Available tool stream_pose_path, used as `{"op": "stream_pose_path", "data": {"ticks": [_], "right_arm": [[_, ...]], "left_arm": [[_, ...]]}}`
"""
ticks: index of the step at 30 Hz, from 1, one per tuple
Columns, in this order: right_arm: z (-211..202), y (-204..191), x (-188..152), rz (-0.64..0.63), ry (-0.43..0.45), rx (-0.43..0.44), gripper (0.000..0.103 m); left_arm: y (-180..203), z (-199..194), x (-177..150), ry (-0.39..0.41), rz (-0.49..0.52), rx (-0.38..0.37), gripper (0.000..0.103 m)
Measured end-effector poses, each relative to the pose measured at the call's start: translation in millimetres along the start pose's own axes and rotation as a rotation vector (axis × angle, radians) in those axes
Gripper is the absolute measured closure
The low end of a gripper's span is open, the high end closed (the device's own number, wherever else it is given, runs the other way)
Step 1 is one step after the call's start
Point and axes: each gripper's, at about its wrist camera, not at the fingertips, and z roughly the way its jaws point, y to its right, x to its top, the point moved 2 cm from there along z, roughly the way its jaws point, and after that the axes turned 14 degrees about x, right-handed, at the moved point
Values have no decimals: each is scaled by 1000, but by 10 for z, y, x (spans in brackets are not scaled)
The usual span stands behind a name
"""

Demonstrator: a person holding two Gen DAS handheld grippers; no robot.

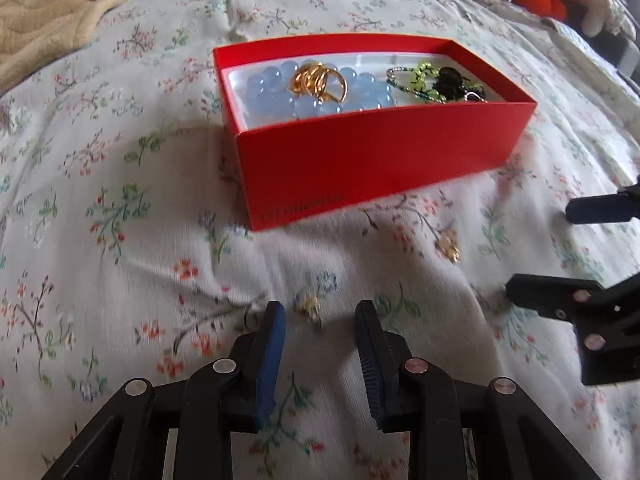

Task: Organize jewelry
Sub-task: 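Grasp the small gold earring on the sheet with the left tool, then lift the gold earring with the left tool and carry it over the red box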

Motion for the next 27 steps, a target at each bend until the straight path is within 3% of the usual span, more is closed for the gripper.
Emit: {"op": "stream_pose_path", "data": {"ticks": [4,6,10,16,21,27], "right_arm": [[3,-20,54,-2,15,12,12],[16,-19,75,-3,24,13,12],[32,-56,124,-21,54,48,14],[102,-203,232,-43,67,123,35],[193,-382,297,-86,59,102,52],[245,-432,388,-101,47,142,89]], "left_arm": [[92,41,48,18,60,41,81],[113,28,32,23,63,50,98],[104,-21,-32,34,41,68,101],[6,-111,-76,3,-1,75,101],[-111,-168,-115,-15,-29,92,101],[-197,-197,-111,-33,-55,106,101]]}}
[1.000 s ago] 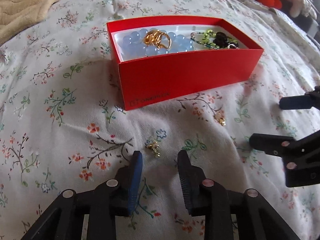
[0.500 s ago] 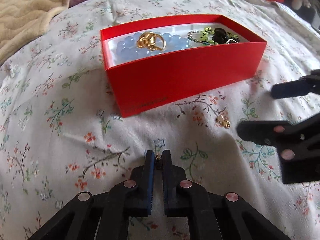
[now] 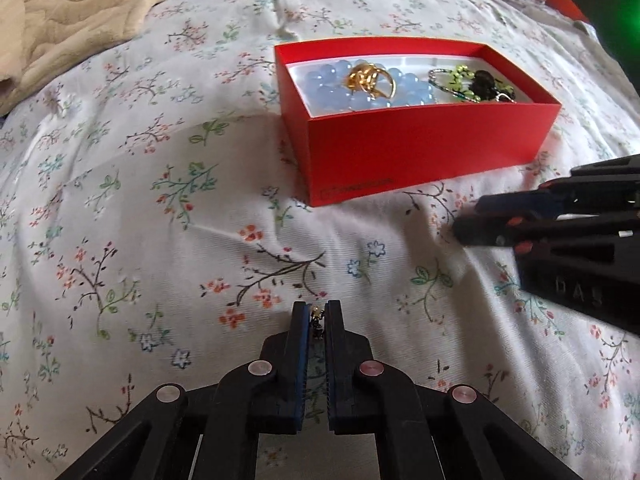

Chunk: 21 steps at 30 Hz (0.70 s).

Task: Organize jewelry
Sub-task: 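Lift the gold earring with the left tool and carry it over the red box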

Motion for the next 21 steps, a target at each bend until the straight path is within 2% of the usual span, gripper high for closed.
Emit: {"op": "stream_pose_path", "data": {"ticks": [1,10,21], "right_arm": [[4,14,21,11,-5,17,96],[-181,120,22,122,-7,84,96],[-716,262,24,176,114,153,96]], "left_arm": [[-11,-5,3,-3,-5,1,101],[-53,-137,122,-6,-31,0,101],[-61,-279,433,38,-41,-15,101]]}}
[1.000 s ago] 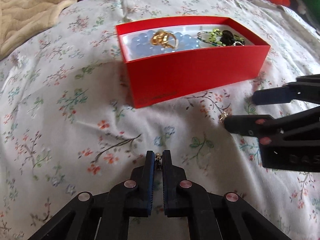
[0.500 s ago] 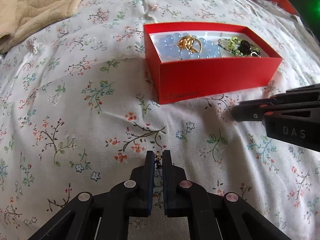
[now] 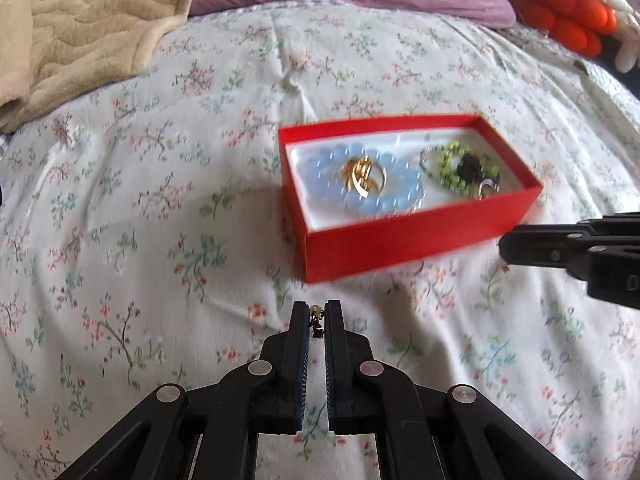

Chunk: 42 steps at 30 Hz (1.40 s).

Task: Organize jewelry
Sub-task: 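Lift the gold earring with the left tool and carry it over the red box, then lower the earring onto the light-blue bracelet and open the left tool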

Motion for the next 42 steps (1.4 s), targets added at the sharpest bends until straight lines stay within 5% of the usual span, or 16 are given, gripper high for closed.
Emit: {"op": "stream_pose_path", "data": {"ticks": [12,32,37,42], "right_arm": [[-352,147,252,70,128,61,96],[-94,216,410,88,113,23,96],[-73,268,421,113,104,29,92],[-196,256,416,117,133,45,58]], "left_arm": [[60,3,360,36,-26,-29,101],[182,290,531,50,-28,-40,99],[133,277,531,45,-49,-15,72],[59,120,517,56,-74,-11,51]]}}
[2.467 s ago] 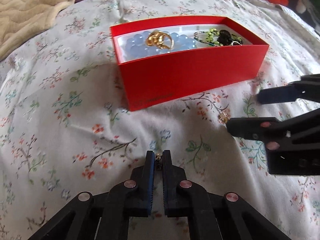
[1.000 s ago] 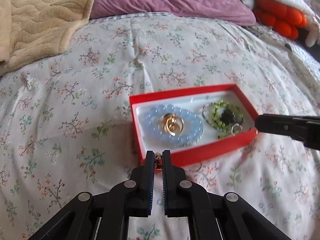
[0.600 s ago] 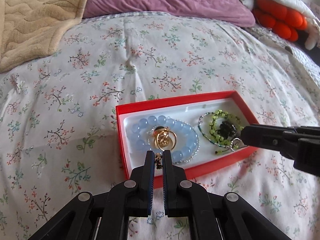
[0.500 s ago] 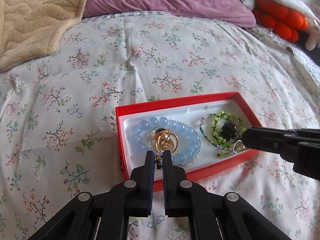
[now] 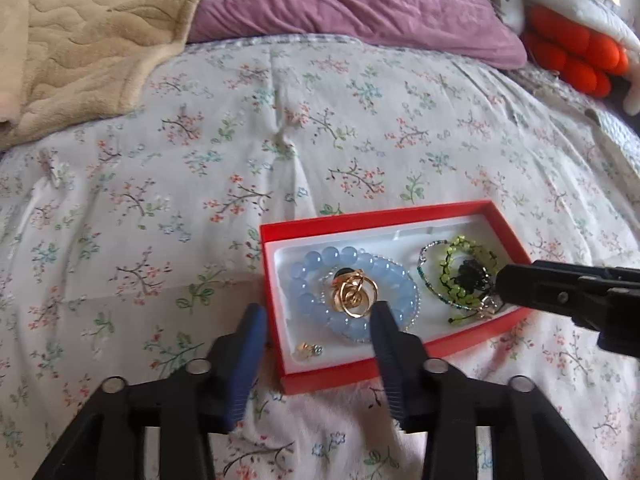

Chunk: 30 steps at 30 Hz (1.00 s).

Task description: Organize jewelry

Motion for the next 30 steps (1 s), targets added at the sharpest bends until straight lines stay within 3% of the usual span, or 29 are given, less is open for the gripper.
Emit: {"op": "stream_pose_path", "data": {"ticks": [8,12,16,22,30], "right_arm": [[-274,-15,-117,-2,43,-70,38],[-371,3,-270,-5,25,-139,31],[-482,-4,-476,-14,5,-187,17],[-651,6,-726,-45,6,-285,0],[-620,64,-999,-57,-13,-393,0]], "left_arm": [[-186,-265,-155,-58,-55,52,24],[-198,-391,-320,-84,-80,58,12],[-165,-469,-527,-111,-70,84,1],[-90,-505,-787,-132,-44,111,1],[-101,-498,-881,-140,-83,114,1]]}}
